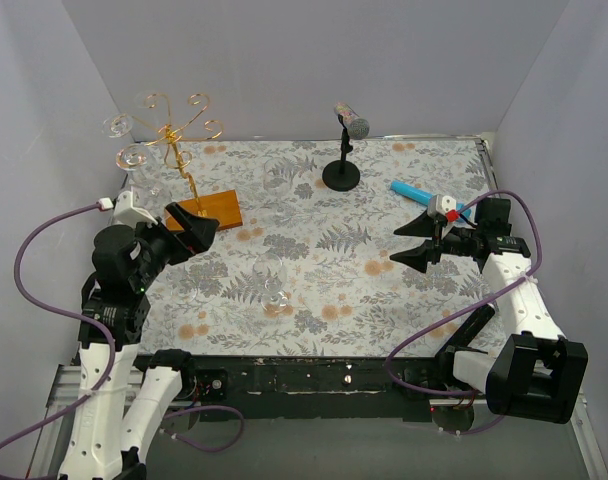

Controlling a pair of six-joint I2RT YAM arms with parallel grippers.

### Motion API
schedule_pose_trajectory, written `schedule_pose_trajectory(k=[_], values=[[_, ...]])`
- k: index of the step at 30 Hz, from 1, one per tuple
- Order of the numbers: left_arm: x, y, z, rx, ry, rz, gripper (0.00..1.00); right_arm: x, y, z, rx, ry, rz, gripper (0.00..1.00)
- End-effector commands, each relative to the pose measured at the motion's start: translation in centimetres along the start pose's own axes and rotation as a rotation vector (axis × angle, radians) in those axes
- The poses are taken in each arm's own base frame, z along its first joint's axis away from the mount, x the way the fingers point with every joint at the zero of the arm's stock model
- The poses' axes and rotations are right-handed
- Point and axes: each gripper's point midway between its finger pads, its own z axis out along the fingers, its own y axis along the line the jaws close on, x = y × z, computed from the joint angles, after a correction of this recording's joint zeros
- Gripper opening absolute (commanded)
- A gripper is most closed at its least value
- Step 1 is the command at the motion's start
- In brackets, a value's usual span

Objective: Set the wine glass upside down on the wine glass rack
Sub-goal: Pick up the wine glass at the center of the board.

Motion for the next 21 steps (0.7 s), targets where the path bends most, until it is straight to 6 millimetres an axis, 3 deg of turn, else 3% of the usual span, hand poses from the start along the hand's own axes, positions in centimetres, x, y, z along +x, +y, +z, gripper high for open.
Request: schedule_pose_trajectory(k=[1,21], values=[[0.6,0.3,0.2,-0.004,0.01,-0.021,0.98,-0.7,-0.1,-0.1,0.004,-0.014,-0.026,0.72],[0.5,2.1,0.2,-0.108,0.019,0.006,0.98,-0.4,-0.1,-0.1,0.003,-0.013,-0.023,0.72]])
